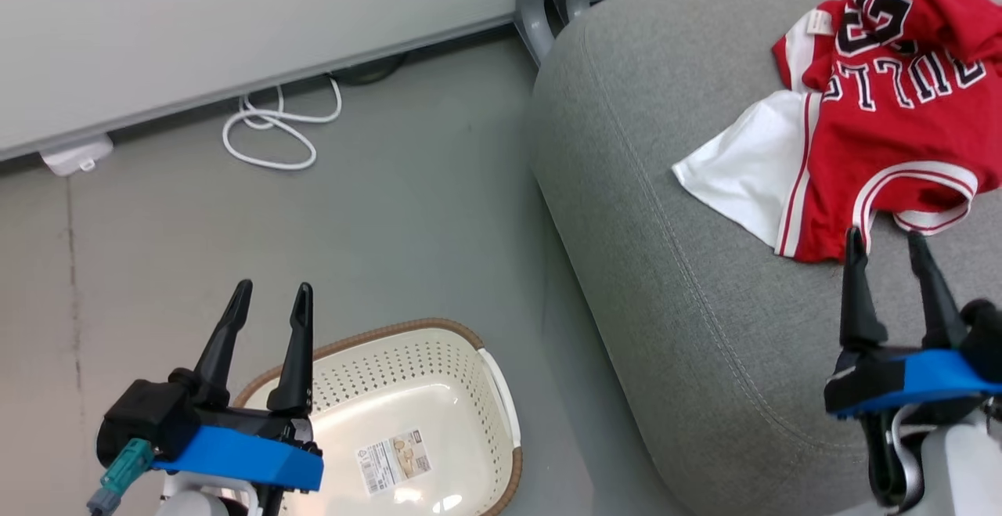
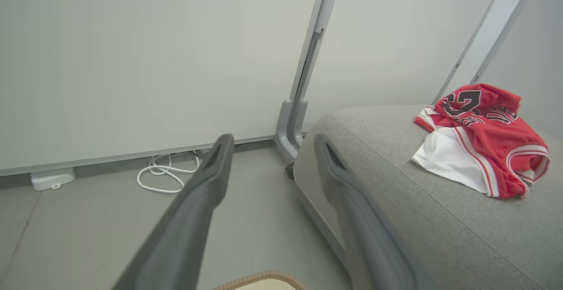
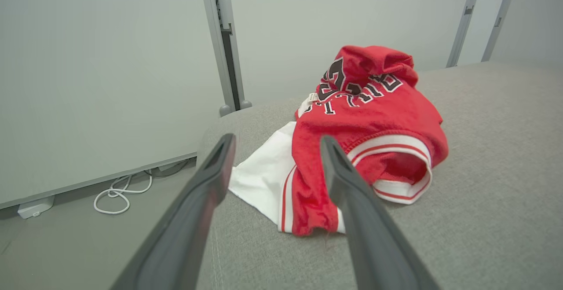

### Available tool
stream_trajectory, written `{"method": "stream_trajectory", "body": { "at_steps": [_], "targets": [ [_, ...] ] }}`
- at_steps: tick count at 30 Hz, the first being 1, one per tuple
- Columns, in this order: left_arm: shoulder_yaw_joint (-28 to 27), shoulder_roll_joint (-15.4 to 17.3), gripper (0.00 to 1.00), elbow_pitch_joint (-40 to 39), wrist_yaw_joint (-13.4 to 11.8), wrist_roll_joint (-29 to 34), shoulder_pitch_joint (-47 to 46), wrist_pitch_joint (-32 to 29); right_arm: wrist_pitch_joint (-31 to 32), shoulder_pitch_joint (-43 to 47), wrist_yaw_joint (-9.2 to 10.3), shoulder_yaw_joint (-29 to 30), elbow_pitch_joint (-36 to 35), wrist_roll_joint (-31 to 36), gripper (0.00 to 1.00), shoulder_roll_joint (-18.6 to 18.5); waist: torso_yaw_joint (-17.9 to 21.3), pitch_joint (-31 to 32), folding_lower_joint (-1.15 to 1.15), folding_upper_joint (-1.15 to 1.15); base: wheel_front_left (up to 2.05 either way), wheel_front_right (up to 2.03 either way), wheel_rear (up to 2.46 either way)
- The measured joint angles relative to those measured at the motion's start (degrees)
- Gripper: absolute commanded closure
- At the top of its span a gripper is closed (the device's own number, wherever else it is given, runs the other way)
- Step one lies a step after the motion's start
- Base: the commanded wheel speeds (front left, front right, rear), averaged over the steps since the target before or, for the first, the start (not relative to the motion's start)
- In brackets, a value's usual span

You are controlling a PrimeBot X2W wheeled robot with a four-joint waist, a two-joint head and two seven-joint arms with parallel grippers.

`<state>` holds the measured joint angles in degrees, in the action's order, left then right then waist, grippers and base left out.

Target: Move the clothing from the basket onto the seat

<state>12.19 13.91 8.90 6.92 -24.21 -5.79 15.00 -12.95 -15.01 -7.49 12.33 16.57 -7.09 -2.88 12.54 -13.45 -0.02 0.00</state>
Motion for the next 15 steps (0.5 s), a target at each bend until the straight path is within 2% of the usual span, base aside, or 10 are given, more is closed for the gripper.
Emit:
{"method": "stream_trajectory", "body": {
  "at_steps": [7,15],
  "targets": [
    [-1.3,-2.1,0.0,1.3,0.2,0.5,2.4,0.0,1.3,5.1,0.0,-0.9,-2.9,-1.0,0.0,0.0,-1.9,3.0,0.0,0.0,0.0,0.0,0.0],
    [-3.3,-4.3,0.0,2.5,0.2,0.9,3.7,0.0,3.8,7.6,0.0,-3.6,-5.4,0.7,0.0,0.0,-7.5,5.7,0.01,0.0,0.0,0.0,0.0]
  ]
}}
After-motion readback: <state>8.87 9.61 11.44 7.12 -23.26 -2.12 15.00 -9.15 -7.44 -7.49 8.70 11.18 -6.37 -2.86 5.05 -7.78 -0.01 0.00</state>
